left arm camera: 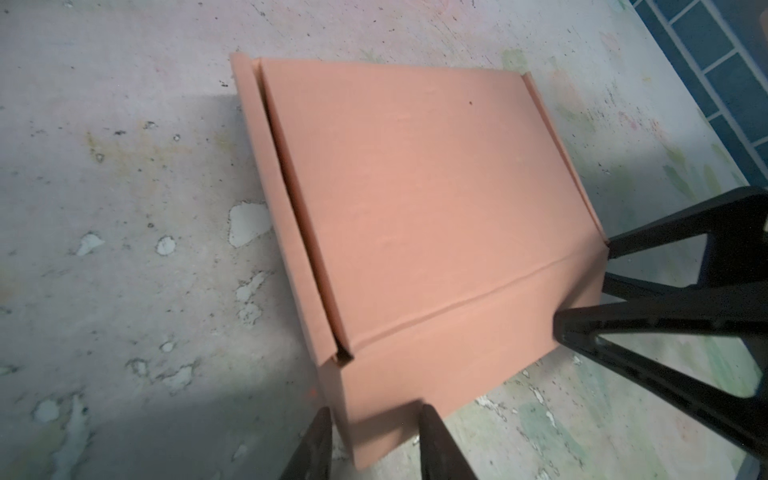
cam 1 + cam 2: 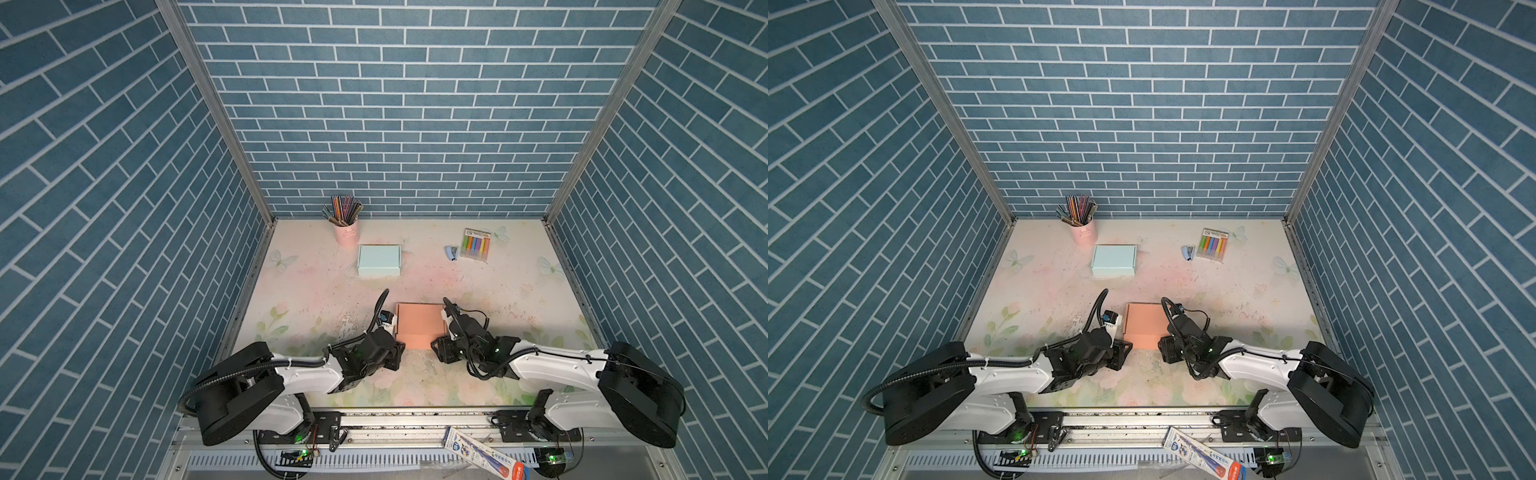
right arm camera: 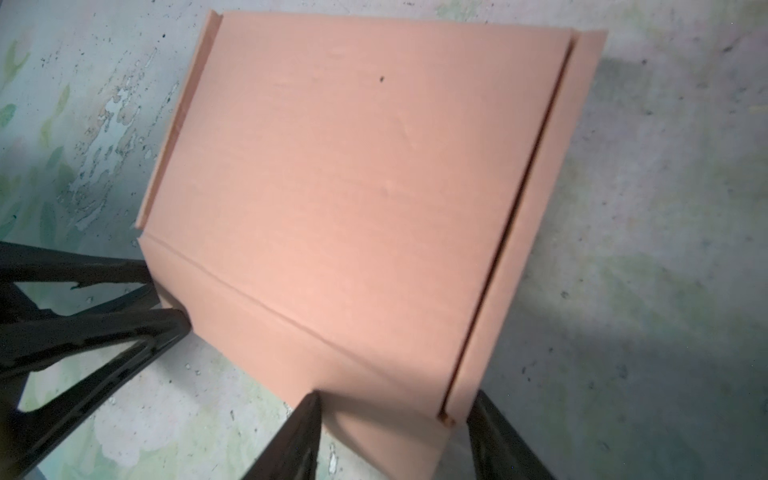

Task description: Fold the paper box

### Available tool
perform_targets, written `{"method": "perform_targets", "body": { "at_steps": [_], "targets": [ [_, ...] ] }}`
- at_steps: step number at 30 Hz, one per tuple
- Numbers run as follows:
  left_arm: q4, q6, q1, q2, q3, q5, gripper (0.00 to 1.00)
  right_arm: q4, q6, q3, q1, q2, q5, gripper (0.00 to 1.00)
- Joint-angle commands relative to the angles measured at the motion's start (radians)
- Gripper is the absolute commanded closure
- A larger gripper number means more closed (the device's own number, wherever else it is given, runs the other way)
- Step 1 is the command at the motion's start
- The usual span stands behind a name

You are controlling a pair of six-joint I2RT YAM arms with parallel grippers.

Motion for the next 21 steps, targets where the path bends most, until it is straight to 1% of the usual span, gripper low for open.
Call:
{"method": "perform_targets", "body": {
  "at_steps": [1, 6, 12, 17, 21],
  "targets": [
    [0.012, 0.008, 0.014, 0.012, 0.019, 0.001, 0.65, -0.012, -0.021, 0.028, 0.005, 0.024, 0.037, 0.42],
    [0.001, 0.013, 0.019, 0.012, 0.025, -0.006, 0.66, -0.046, -0.028, 0.040, 0.004, 0.028, 0.065, 0.44],
    [-0.005, 0.011, 0.018, -0.009, 0.019, -0.008, 0.66, -0.096, -0.041, 0.047, 0.007, -0.044, 0.079, 0.43],
    [-0.027, 0.001, 0.019, -0.059, -0.009, 0.002, 0.66, -0.132, -0.046, 0.039, 0.011, -0.110, 0.072, 0.42],
    [-0.116, -0.001, 0.018, -0.142, -0.030, -0.006, 0.63, -0.209, -0.062, 0.058, 0.023, -0.165, 0.116, 0.42]
  ]
}}
